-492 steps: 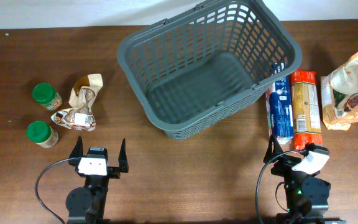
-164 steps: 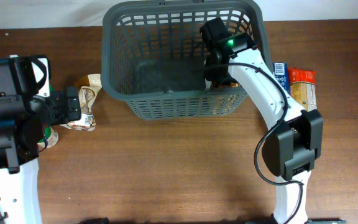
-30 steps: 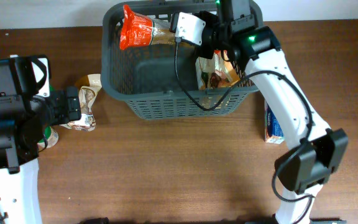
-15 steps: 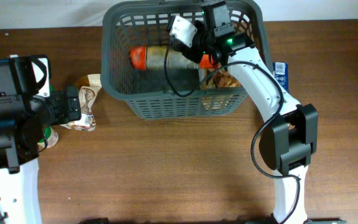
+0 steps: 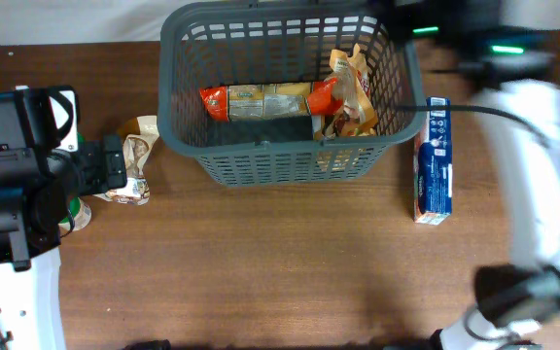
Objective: Pack container
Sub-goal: 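Lower the pasta pack into the basket and release it, then grasp the blue pasta box with the right gripper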
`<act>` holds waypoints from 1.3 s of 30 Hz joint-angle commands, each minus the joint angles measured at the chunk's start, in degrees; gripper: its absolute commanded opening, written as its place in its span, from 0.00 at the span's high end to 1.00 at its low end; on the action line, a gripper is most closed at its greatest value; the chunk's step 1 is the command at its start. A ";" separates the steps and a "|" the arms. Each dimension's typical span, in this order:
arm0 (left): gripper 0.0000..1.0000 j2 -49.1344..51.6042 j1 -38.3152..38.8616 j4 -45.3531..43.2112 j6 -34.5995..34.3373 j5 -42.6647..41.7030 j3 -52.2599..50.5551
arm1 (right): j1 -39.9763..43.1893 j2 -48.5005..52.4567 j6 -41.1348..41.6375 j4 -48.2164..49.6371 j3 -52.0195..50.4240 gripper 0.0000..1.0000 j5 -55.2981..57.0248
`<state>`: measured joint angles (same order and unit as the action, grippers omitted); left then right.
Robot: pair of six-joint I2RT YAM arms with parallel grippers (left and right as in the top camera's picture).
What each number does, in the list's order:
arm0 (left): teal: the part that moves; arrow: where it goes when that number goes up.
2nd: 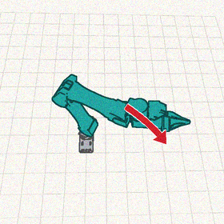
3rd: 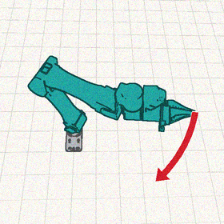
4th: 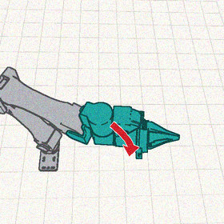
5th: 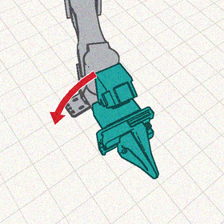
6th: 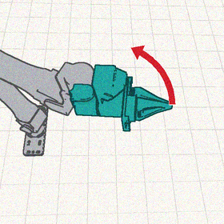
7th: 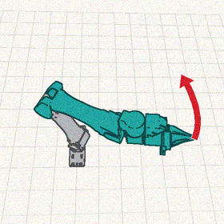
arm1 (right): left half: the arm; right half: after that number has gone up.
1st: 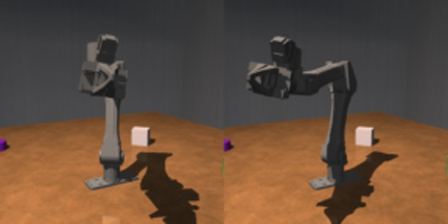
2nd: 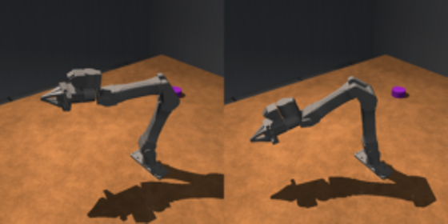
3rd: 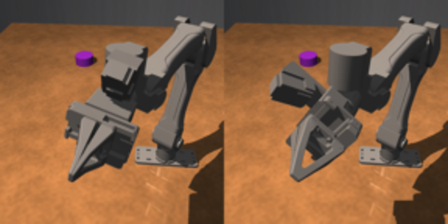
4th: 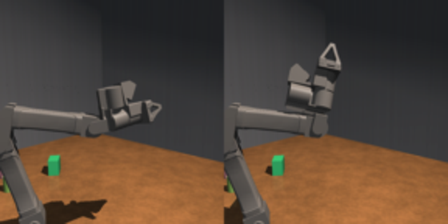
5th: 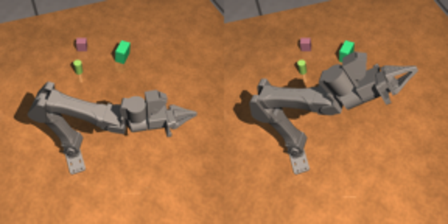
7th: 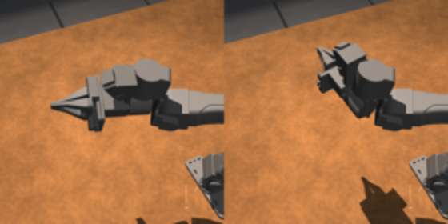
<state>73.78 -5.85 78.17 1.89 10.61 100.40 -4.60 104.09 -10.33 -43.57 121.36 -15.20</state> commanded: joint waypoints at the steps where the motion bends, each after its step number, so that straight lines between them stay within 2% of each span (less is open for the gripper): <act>1: 0.01 0.15 0.20 -0.11 -0.42 0.61 0.48 | 13.42 -3.17 14.36 -6.16 0.83 0.37 2.58; 5: 0.01 0.15 0.20 -0.11 -0.39 0.61 0.48 | 24.41 0.15 21.35 -15.69 -0.15 0.36 1.73; 9: 0.01 0.15 0.20 -0.11 -0.42 0.61 0.48 | 28.76 5.73 22.01 -23.58 -2.34 0.38 -0.90; 16: 0.01 0.15 0.20 -0.11 -0.42 0.61 0.48 | 25.07 14.58 21.51 -28.81 -6.84 0.38 -1.05; 25: 0.01 0.15 0.20 -0.11 -0.42 0.61 0.48 | 18.82 21.07 19.45 -28.50 -7.96 0.27 2.36; 32: 0.01 0.15 0.20 -0.11 -0.39 0.61 0.48 | 16.96 24.70 17.68 -29.00 -8.61 0.28 5.90; 39: 0.01 0.13 0.20 -0.09 -0.39 0.61 0.48 | 17.00 25.05 17.88 -24.02 -15.87 0.33 7.32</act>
<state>73.78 -5.85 78.19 1.89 10.59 100.40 12.64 128.46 7.75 -68.58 108.49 -9.85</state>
